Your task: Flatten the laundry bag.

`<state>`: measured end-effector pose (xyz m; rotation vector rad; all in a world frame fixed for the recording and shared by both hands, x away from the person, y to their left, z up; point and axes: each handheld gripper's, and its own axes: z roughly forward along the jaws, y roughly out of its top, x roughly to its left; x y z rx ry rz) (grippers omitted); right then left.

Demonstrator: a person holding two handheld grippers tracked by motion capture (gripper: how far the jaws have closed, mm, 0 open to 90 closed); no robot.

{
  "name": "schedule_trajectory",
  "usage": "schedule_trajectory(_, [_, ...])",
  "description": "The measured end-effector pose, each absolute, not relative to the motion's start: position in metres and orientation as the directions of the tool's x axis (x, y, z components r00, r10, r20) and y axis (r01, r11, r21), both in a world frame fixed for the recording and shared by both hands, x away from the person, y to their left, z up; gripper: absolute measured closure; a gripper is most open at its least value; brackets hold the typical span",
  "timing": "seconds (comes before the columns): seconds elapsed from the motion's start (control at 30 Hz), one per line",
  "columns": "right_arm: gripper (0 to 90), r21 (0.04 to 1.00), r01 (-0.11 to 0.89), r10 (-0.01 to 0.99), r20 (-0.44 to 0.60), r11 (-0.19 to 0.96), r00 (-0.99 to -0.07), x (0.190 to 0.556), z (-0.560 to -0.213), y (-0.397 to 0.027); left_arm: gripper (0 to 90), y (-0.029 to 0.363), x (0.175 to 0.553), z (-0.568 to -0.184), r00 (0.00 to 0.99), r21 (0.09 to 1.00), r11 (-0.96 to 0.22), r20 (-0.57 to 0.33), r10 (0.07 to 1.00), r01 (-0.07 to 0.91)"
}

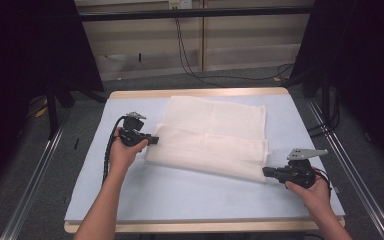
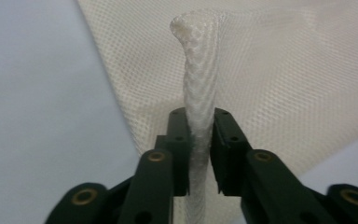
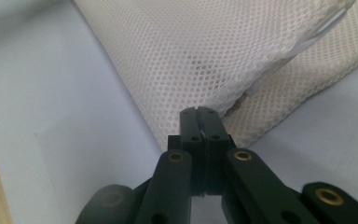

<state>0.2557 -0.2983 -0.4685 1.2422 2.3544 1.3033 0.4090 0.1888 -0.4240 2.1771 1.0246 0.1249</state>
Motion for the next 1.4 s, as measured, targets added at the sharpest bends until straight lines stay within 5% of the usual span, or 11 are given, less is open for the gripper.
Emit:
schedule_trajectory(0.6, [85.3,0.770,0.589,0.751,0.234,0.245,-0.618,0.252,-0.470,-0.301,83.4,0.231,0.361,-0.444,0.703,0.670,-0.389,-0.285,0.651,0.632])
schedule_trajectory(0.8, [80.0,0.783,0.601,0.814,0.239,0.160,-0.529,0.256,-0.457,-0.323,83.5,0.232,0.358,-0.447,0.710,0.668,-0.405,-0.271,0.650,0.625])
schedule_trajectory(1.0, [82.6,0.747,0.633,0.857,0.179,0.200,-0.483,0.280,-0.461,-0.313,83.6,0.231,0.358,-0.445,0.716,0.669,-0.414,-0.258,0.649,0.617])
schedule_trajectory(1.4, [82.1,0.790,0.581,0.738,0.272,0.196,-0.617,0.272,-0.460,-0.293,83.1,0.238,0.352,-0.446,0.719,0.678,-0.406,-0.268,0.641,0.613])
